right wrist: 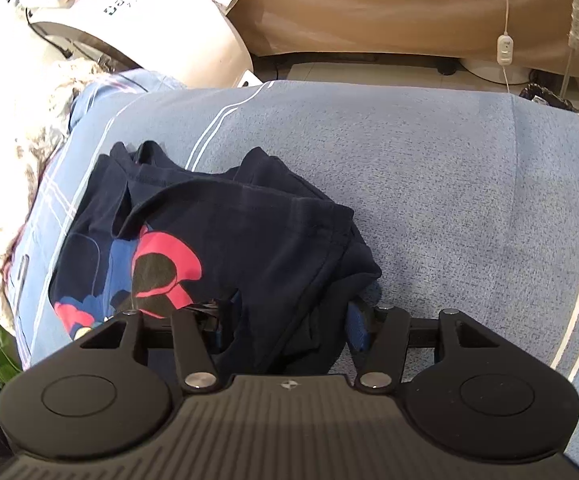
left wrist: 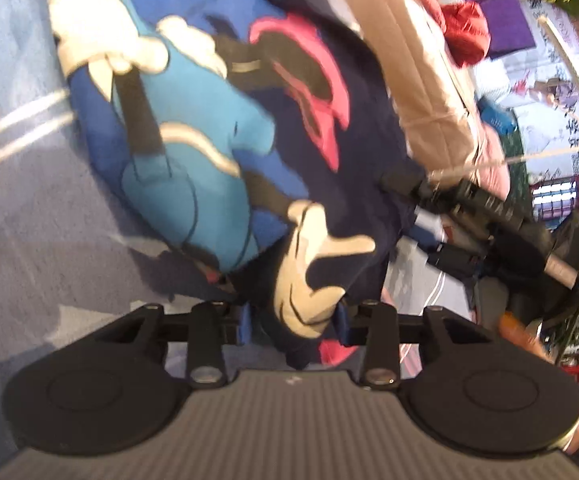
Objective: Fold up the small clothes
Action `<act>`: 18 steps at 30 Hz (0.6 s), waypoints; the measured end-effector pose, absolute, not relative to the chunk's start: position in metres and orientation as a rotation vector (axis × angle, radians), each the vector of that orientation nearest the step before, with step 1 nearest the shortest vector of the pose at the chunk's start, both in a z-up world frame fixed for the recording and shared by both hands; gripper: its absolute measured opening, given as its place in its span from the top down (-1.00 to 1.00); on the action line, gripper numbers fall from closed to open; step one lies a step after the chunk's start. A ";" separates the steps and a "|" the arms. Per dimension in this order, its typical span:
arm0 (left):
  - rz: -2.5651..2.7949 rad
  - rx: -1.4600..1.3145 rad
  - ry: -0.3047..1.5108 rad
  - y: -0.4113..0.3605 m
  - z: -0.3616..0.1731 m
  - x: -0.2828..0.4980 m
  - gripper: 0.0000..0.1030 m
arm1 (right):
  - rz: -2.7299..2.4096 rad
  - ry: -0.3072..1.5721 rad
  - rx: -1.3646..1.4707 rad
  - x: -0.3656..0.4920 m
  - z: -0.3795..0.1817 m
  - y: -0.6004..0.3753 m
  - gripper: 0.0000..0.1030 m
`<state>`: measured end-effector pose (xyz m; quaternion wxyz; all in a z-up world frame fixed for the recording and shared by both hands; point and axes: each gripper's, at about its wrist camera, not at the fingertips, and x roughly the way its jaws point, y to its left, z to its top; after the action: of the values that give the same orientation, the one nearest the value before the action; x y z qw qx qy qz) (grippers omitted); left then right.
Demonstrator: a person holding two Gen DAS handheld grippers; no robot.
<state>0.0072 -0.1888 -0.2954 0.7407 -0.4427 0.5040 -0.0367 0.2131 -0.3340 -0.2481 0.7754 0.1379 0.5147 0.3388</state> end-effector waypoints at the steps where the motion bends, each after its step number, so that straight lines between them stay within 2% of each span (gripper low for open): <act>1: -0.079 -0.968 1.111 -0.188 -0.295 0.011 0.34 | 0.733 1.117 0.293 0.214 -0.248 -0.333 -0.78; 3: -0.077 -0.980 1.111 -0.188 -0.296 0.011 0.50 | 0.735 1.114 0.278 0.214 -0.248 -0.331 -0.70; 4: -0.080 -0.982 1.112 -0.188 -0.296 0.012 0.54 | 0.728 1.112 0.261 0.214 -0.248 -0.330 -0.33; 6: -0.088 -0.979 1.125 -0.190 -0.297 0.011 0.57 | 0.693 1.110 0.235 0.214 -0.248 -0.328 0.19; 9: -0.097 -0.993 1.157 -0.193 -0.299 0.008 0.66 | 0.688 1.104 0.276 0.213 -0.249 -0.333 0.49; 18: -0.162 -0.966 1.181 -0.210 -0.296 0.014 0.75 | 0.658 1.037 0.340 0.195 -0.222 -0.357 0.63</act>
<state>0.0136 -0.2100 -0.2955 0.7198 -0.4372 0.5341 -0.0732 0.1950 -0.3567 -0.2219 0.8039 0.1587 0.4840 0.3073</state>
